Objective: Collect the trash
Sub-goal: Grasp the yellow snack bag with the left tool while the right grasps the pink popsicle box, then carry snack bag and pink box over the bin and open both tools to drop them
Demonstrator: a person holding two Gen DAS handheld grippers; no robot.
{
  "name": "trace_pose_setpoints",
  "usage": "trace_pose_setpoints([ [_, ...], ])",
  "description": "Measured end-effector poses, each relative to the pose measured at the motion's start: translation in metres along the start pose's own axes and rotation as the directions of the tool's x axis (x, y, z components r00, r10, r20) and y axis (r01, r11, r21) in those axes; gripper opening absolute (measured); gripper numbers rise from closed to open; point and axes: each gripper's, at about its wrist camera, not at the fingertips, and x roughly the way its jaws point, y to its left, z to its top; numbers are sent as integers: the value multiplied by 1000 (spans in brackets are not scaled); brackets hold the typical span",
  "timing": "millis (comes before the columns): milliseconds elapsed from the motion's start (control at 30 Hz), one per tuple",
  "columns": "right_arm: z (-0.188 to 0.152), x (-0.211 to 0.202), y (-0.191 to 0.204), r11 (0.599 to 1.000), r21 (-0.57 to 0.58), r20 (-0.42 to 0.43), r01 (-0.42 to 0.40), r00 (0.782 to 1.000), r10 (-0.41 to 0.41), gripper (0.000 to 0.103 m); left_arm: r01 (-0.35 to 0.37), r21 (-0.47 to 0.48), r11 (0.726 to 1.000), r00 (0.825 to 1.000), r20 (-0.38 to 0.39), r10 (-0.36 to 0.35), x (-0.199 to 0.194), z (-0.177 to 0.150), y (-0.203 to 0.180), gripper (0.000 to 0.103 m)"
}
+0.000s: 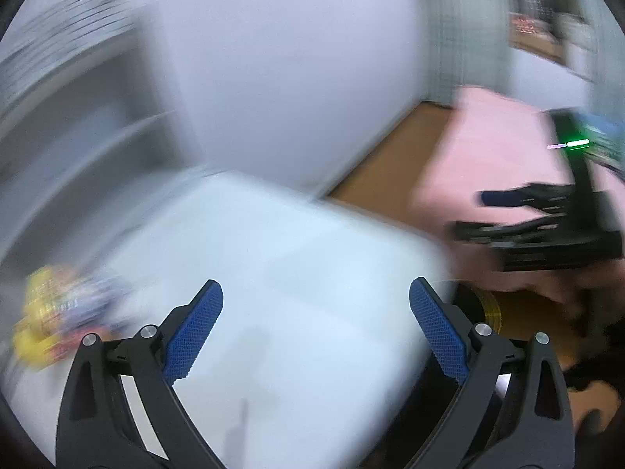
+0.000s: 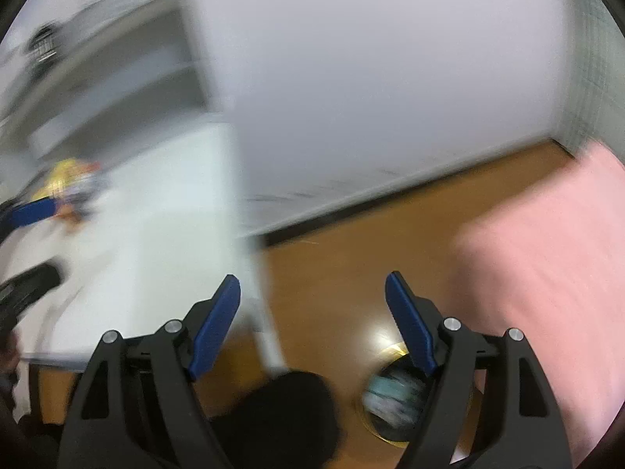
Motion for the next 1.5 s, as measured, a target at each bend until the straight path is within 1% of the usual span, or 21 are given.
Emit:
trace_pose_setpoints([
  [67, 20, 15, 55, 988, -92, -12, -121, 993, 120, 74, -112, -61, 992, 993, -33, 110, -6, -18, 59, 93],
  [100, 31, 26, 87, 972, -139, -29, -190, 982, 187, 74, -168, -104, 980, 985, -59, 163, -9, -29, 93, 93],
  [233, 54, 54, 185, 893, -302, -92, -335, 942, 323, 74, -320, -236, 918, 945, -145, 292, -26, -69, 196, 93],
  [300, 62, 69, 233, 840, -383, -136, -384, 923, 360, 73, -349, -282, 894, 935, -165, 313, -35, -86, 228, 93],
  [367, 63, 85, 264, 806, -418, -173, -418, 908, 381, 68, -353, -315, 881, 934, -173, 312, -42, -102, 249, 93],
  [400, 65, 93, 278, 791, -434, -192, -431, 902, 386, 62, -348, -332, 877, 936, -172, 306, -45, -108, 259, 93],
  [500, 68, 113, 309, 764, -466, -232, -445, 895, 380, 55, -337, -354, 872, 940, -172, 294, -46, -117, 273, 93],
  [567, 71, 121, 317, 757, -477, -244, -447, 895, 374, 49, -333, -365, 869, 942, -176, 287, -44, -119, 280, 93],
  [633, 71, 126, 325, 753, -488, -252, -442, 897, 363, 38, -322, -370, 871, 945, -173, 276, -40, -120, 279, 93],
  [667, 71, 129, 328, 751, -492, -259, -441, 897, 357, 27, -319, -371, 872, 946, -173, 273, -37, -118, 282, 93],
  [700, 71, 130, 330, 748, -498, -265, -439, 898, 350, 21, -314, -373, 873, 948, -170, 268, -35, -117, 282, 93],
  [800, 66, 127, 330, 747, -507, -255, -430, 903, 347, 18, -294, -378, 878, 955, -155, 253, -30, -115, 281, 93],
  [900, 63, 118, 330, 744, -502, -245, -440, 898, 366, 18, -272, -358, 893, 962, -138, 237, -20, -102, 282, 93],
  [1067, 63, 102, 321, 751, -491, -229, -441, 897, 377, 18, -276, -353, 894, 960, -153, 235, 1, -86, 281, 92],
  [1100, 64, 100, 319, 753, -490, -225, -438, 899, 376, 18, -272, -354, 895, 960, -157, 230, 5, -83, 280, 84],
  [1133, 63, 97, 316, 756, -490, -220, -434, 901, 375, 18, -267, -354, 896, 961, -162, 223, 7, -84, 280, 61],
  [1167, 64, 96, 314, 759, -487, -216, -431, 902, 374, 18, -263, -358, 896, 961, -174, 213, 9, -83, 280, 43],
  [1200, 64, 94, 312, 762, -483, -212, -431, 902, 375, 18, -248, -377, 893, 964, -187, 189, 10, -83, 281, 34],
  [1233, 65, 91, 308, 766, -476, -208, -433, 901, 381, 18, -238, -392, 889, 967, -183, 179, 7, -83, 282, 32],
  [1400, 72, 77, 290, 789, -448, -159, -420, 906, 392, 18, -285, -376, 882, 959, -117, 260, -26, -68, 270, 31],
  [1500, 77, 64, 274, 805, -428, -124, -412, 909, 399, 18, -285, -372, 883, 958, -72, 279, -48, -53, 258, 31],
])
